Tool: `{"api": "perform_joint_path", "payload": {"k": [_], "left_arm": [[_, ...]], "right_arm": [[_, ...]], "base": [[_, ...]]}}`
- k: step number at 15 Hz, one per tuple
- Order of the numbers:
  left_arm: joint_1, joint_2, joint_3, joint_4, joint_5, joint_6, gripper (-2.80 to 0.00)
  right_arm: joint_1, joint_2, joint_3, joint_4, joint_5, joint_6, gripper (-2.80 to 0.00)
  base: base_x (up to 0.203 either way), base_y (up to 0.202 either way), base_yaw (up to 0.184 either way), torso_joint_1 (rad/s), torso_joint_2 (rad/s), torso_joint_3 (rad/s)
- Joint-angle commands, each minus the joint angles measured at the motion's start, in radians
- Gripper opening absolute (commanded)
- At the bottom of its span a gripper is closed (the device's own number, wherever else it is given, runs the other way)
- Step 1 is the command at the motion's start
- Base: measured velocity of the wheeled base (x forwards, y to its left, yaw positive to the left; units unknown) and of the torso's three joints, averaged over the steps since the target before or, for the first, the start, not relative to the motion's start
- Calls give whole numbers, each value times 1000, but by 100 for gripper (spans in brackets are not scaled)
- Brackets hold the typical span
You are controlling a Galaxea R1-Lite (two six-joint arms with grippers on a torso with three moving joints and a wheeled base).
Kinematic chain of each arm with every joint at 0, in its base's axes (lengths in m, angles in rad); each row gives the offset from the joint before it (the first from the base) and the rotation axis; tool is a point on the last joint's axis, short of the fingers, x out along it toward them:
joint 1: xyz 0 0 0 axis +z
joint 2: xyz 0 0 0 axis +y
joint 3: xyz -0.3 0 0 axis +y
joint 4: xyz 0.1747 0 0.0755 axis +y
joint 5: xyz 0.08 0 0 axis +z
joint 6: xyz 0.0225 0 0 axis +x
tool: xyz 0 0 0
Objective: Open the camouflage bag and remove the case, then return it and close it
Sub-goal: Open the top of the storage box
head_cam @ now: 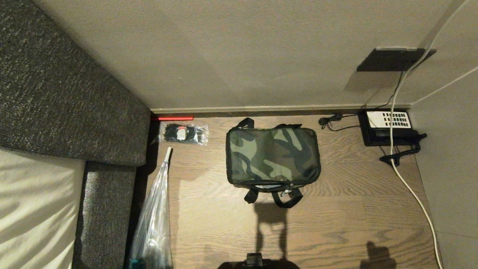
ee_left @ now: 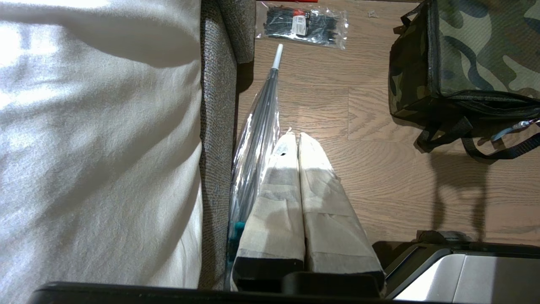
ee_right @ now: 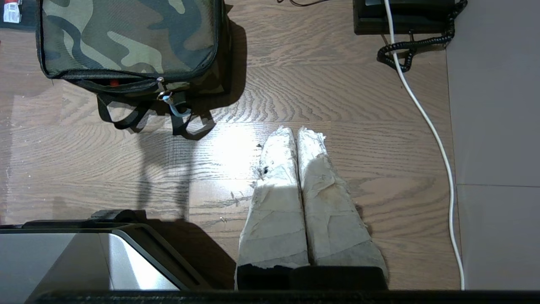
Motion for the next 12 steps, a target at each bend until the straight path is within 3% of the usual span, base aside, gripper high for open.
{"api": "perform_joint_path", "payload": {"k": [1, 12], "left_arm": [[0, -2, 3, 0, 1, 0, -280], [1, -2, 2, 0, 1, 0, -280]], "right_arm": [[0, 1, 0, 0, 0, -1, -280], [0, 1, 0, 1, 5, -5, -280]], "base": [[0, 0, 0, 0, 0, 0], [0, 0, 0, 0, 0, 0]]}}
